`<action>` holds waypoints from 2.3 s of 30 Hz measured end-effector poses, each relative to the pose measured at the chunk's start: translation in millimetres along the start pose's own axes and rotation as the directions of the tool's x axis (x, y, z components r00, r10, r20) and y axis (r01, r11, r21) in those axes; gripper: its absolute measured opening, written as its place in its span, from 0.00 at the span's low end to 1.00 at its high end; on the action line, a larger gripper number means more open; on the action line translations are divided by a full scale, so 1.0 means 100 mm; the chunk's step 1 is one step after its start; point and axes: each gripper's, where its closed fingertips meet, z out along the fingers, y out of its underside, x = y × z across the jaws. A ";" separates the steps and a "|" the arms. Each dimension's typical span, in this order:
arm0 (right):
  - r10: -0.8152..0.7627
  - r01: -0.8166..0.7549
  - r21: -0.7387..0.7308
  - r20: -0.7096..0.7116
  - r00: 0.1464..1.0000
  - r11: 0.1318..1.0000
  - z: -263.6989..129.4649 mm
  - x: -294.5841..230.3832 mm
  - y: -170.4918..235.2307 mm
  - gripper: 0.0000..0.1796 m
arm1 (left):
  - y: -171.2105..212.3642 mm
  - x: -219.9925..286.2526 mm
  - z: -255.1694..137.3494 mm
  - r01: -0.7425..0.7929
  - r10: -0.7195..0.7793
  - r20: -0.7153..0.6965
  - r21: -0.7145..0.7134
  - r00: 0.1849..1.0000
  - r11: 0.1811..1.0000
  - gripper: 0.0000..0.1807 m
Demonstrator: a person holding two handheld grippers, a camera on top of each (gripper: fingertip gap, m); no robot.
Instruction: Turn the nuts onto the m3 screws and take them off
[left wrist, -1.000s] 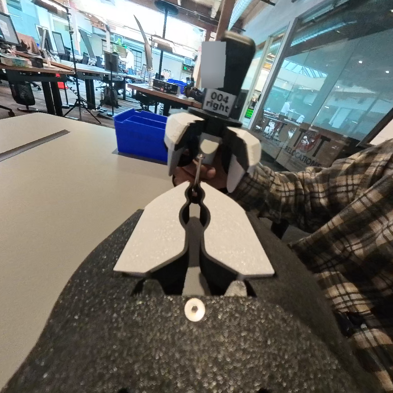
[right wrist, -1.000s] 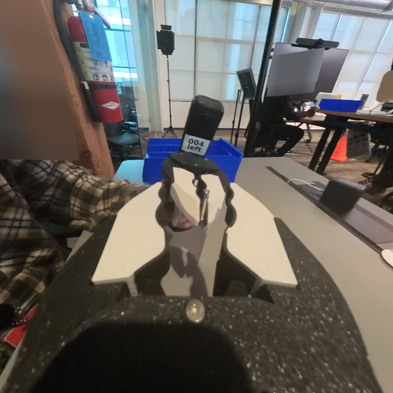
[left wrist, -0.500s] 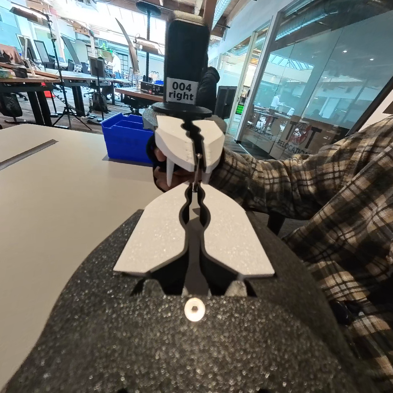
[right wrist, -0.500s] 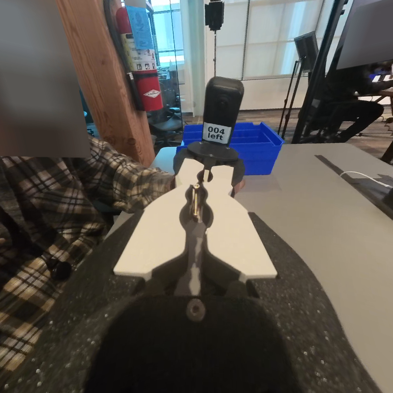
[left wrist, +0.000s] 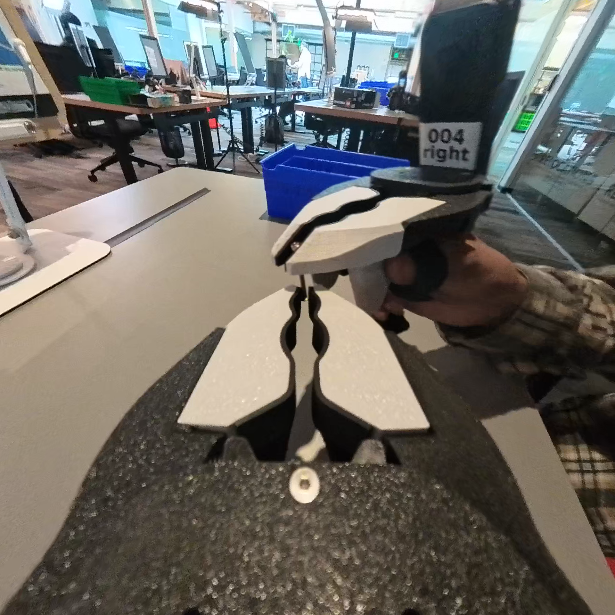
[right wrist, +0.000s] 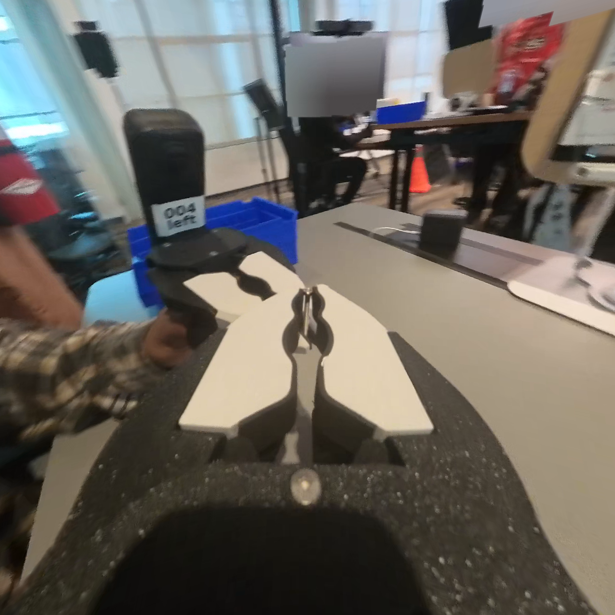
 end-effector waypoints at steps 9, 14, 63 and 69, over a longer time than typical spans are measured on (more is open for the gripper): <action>-0.109 0.097 0.063 0.226 0.968 0.993 -0.17 -0.10 -0.18 0.19 | -0.17 0.22 -0.11 0.114 -0.087 -0.267 0.090 0.960 0.989 0.02; -0.004 -0.042 0.052 0.674 0.738 0.998 -0.40 -0.37 -0.37 0.19 | -0.17 0.43 -0.12 0.110 -0.070 -0.399 0.079 0.914 0.991 0.02; -0.023 0.033 0.001 0.748 0.663 0.999 -0.34 -0.48 -0.25 0.12 | -0.18 0.47 -0.11 0.084 -0.037 -0.400 0.100 0.916 0.991 0.02; -0.018 0.058 -0.022 0.791 0.612 0.998 -0.31 -0.57 -0.17 0.03 | -0.18 0.48 -0.11 0.079 -0.030 -0.407 0.102 0.913 0.992 0.02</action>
